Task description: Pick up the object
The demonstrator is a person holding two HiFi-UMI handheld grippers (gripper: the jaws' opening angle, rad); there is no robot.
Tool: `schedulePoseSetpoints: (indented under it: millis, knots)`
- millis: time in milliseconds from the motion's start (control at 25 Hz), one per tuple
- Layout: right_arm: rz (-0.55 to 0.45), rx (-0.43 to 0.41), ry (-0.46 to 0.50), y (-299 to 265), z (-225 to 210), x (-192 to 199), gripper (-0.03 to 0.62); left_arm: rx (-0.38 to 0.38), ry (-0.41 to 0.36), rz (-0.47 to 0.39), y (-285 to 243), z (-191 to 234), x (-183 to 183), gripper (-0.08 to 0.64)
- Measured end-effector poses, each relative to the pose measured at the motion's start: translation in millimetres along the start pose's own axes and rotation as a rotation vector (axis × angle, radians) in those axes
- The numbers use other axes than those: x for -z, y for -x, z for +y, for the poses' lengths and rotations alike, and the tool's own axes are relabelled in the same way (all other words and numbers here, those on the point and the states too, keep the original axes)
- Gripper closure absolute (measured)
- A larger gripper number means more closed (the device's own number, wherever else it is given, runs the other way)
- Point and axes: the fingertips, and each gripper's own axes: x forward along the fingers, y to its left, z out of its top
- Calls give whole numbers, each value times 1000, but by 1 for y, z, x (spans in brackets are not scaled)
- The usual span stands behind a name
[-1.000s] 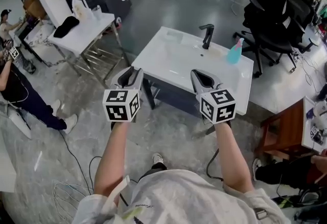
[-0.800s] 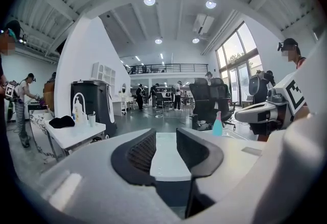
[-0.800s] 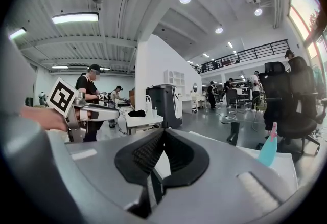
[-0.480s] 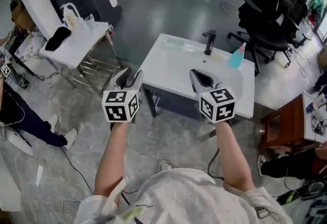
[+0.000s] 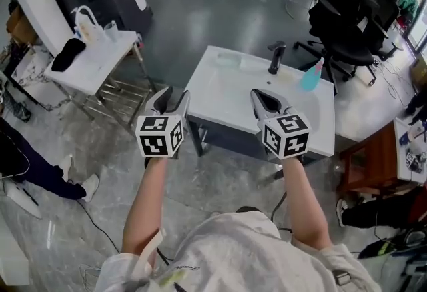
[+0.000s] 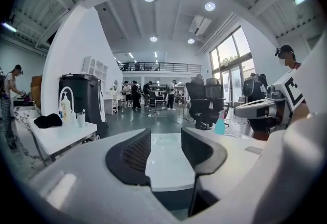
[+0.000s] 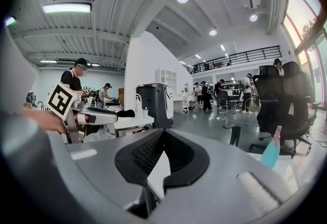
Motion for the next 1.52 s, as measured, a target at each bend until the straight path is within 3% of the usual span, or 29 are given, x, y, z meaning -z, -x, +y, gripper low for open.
schedulePoseSetpoints:
  millis: [600, 1520]
  knots:
    - [-16, 45, -21, -39, -45, 0, 589, 17, -32, 5, -62, 15, -5, 339]
    - [-11, 98, -67, -167, -200, -17, 589, 66, -50, 42, -263, 28, -36, 339]
